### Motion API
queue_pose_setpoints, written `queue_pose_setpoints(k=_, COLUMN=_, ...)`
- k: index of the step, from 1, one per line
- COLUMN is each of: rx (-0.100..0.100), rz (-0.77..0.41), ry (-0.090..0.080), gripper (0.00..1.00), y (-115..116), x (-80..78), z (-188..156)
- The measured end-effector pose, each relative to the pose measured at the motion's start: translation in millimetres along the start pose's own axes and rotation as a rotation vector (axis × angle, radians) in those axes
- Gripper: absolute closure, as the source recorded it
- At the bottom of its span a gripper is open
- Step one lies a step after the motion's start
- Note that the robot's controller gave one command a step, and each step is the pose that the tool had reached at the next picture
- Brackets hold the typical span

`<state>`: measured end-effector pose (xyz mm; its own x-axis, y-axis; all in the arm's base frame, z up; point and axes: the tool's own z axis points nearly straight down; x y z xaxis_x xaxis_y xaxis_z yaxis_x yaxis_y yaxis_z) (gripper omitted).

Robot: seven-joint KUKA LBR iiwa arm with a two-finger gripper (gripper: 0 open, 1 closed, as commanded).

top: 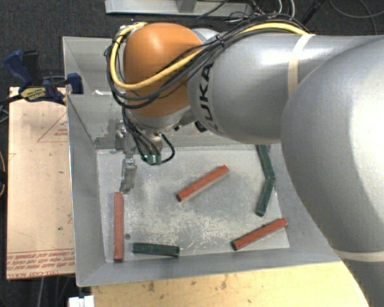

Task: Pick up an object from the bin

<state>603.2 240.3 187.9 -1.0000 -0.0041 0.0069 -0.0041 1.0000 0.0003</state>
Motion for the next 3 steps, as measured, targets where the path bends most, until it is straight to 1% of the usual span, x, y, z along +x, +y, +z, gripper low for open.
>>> queue_pose_setpoints(k=1, rx=-0.001, rz=0.003, ry=-0.008, gripper=0.0, y=-1, x=-2.1, z=-5)
queue_pose_setpoints(k=2, rx=-0.002, rz=-0.04, ry=-0.011, gripper=0.0, y=-2, x=51.8, z=31)
queue_pose_setpoints(k=3, rx=-0.002, rz=0.054, ry=-0.007, gripper=0.0, y=0, x=84.6, z=76)
